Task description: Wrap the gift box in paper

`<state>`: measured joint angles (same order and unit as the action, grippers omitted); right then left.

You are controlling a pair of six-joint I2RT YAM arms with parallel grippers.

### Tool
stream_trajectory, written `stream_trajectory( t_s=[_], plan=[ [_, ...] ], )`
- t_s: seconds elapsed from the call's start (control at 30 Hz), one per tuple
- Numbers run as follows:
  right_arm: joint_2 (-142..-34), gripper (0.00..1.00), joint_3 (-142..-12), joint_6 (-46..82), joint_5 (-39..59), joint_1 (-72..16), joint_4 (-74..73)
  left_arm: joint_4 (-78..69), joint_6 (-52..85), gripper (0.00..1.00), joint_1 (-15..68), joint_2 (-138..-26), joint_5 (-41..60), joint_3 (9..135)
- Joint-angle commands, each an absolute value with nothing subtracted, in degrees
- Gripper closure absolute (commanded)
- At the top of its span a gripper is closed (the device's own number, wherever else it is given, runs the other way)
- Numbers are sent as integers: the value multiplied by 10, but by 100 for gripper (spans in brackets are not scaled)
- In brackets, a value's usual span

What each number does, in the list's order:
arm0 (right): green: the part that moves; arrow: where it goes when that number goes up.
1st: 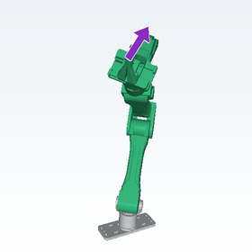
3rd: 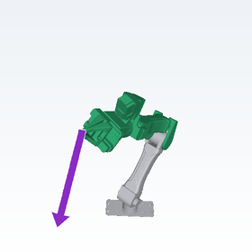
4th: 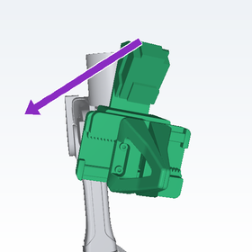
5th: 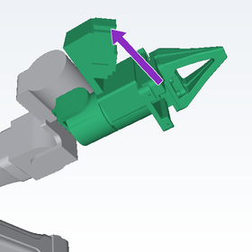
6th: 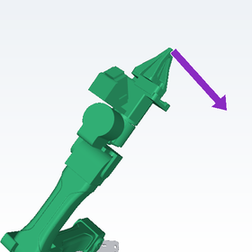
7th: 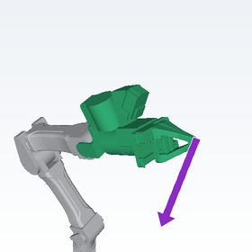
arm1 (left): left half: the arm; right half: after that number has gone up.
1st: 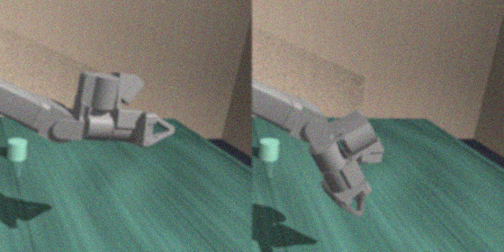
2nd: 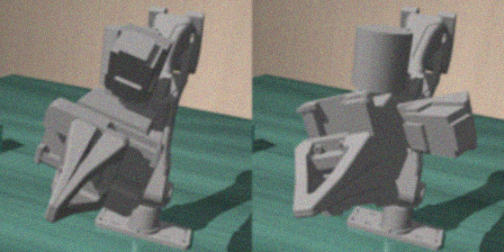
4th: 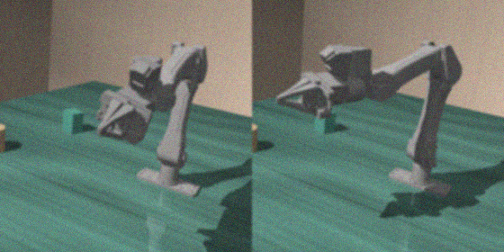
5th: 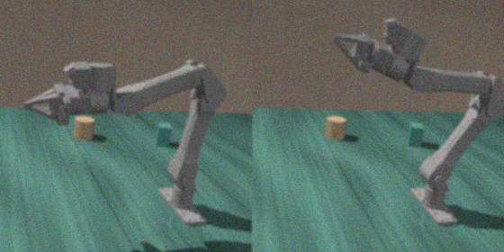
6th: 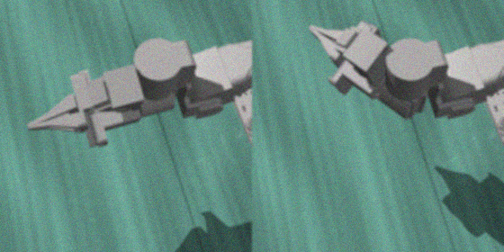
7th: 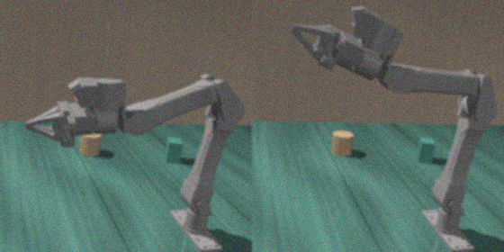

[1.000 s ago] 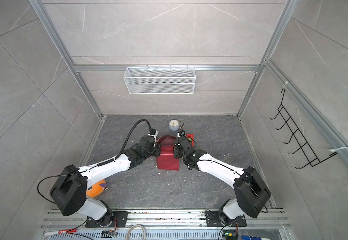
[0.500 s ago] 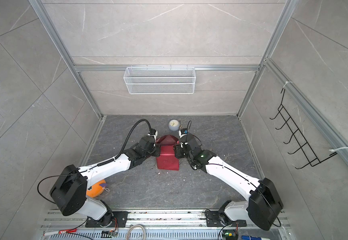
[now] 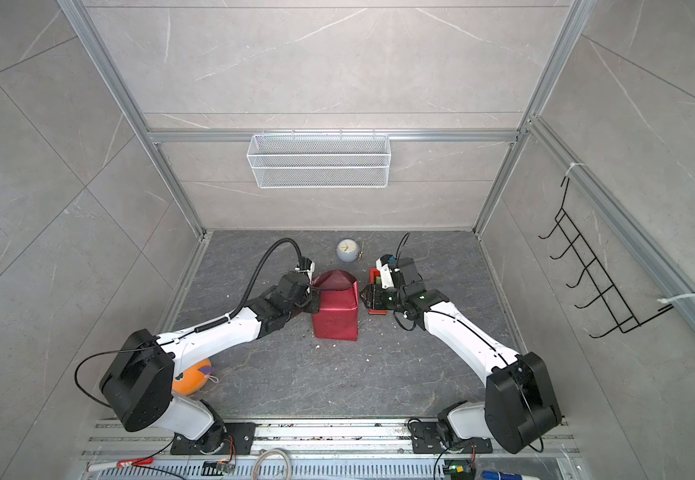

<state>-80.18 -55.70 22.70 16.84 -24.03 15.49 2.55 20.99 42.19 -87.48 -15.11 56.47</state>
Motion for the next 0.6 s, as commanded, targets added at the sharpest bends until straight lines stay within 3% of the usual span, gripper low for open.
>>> stream_trajectory(
  t_s=[0.0,0.57],
  plan=[
    [-820,40,-568,240,217,-242,117,22,210,100,426,-861,-153,571],
    [-897,40,-593,257,223,-256,79,19,208,100,426,-858,-150,566]
  ],
)
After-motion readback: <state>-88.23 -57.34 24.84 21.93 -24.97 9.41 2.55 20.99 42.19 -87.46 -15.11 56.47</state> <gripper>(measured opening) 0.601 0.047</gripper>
